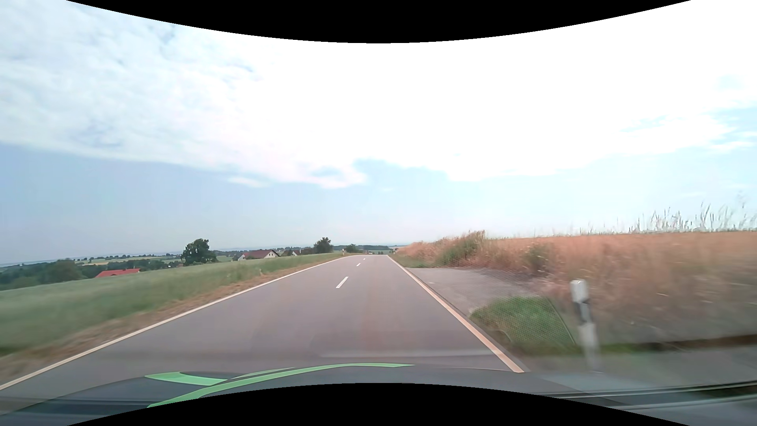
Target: Follow the waypoints while adhering to traffic rules and regulations
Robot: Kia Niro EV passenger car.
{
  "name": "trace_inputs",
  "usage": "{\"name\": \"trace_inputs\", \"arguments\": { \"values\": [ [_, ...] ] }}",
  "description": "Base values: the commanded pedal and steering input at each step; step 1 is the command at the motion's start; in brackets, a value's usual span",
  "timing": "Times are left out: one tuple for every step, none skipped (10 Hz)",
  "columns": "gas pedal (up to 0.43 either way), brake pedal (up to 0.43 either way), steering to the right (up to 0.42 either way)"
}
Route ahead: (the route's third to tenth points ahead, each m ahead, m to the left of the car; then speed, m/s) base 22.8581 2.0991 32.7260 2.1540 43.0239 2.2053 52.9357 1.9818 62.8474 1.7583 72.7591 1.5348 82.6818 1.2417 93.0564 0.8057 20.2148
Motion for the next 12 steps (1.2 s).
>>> {"name": "trace_inputs", "arguments": {
  "values": [
    [0.067,0.0,0.001],
    [0.067,0.0,0.0],
    [0.067,0.0,0.0],
    [0.067,0.0,-0.001],
    [0.067,0.0,-0.001],
    [0.067,0.0,-0.002],
    [0.067,0.0,-0.002],
    [0.067,0.0,-0.002],
    [0.067,0.0,-0.002],
    [0.067,0.0,-0.002],
    [0.067,0.0,-0.001],
    [0.067,0.0,-0.002]
  ]
}}
